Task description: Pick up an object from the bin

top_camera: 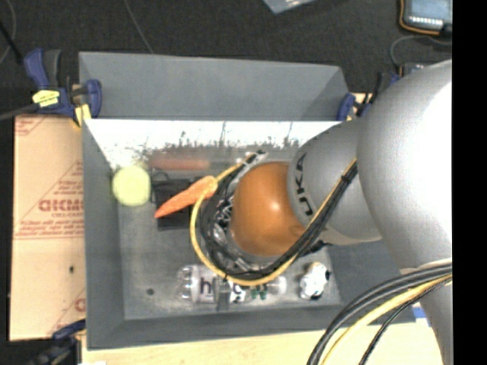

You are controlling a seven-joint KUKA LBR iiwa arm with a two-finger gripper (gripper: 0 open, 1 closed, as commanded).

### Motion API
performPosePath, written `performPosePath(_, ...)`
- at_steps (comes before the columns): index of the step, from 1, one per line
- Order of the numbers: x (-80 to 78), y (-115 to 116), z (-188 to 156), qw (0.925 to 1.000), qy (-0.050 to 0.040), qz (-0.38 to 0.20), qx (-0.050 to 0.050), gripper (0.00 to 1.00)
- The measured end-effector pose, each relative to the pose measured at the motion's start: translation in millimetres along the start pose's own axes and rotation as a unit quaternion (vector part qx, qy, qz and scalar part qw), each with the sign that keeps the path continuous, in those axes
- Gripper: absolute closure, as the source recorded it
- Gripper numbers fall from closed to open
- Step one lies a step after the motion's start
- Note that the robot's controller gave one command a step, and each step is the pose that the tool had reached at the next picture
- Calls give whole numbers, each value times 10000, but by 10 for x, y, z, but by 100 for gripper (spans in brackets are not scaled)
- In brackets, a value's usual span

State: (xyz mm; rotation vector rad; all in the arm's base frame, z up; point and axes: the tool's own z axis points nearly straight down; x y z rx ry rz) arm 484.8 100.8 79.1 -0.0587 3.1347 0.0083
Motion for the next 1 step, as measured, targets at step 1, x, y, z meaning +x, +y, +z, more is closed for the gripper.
performPosePath(1,0,0,0,10000,0,4,0,100)
